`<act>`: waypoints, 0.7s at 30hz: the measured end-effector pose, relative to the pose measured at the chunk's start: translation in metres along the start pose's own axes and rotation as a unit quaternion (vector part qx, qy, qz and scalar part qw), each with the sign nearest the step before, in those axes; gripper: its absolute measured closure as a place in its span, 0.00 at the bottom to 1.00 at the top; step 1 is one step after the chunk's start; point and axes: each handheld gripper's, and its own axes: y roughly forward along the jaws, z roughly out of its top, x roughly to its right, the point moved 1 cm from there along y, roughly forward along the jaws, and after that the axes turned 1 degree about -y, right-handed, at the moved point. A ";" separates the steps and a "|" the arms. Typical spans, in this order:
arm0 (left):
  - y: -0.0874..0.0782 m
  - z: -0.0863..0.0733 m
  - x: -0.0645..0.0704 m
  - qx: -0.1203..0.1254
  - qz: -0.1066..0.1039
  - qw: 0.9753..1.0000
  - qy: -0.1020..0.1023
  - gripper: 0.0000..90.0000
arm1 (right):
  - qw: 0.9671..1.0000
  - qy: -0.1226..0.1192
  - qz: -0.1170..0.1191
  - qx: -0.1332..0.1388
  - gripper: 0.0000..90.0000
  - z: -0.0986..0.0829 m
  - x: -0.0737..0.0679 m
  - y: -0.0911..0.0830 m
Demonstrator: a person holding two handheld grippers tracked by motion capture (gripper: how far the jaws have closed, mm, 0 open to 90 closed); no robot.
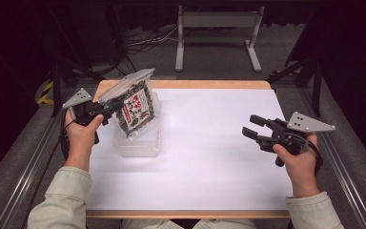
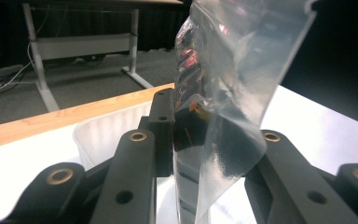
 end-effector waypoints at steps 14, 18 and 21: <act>-0.035 0.005 0.032 0.014 0.055 0.998 0.037 0.09 | 0.999 -0.009 -0.032 -0.017 0.45 -0.008 0.008 -0.010; -0.057 -0.003 0.043 0.011 0.061 0.997 0.050 0.07 | 0.999 -0.005 -0.044 -0.024 0.43 -0.015 0.012 -0.018; -0.070 -0.011 0.050 0.001 0.073 0.996 0.057 0.07 | 0.998 -0.002 -0.054 -0.028 0.41 -0.021 0.016 -0.023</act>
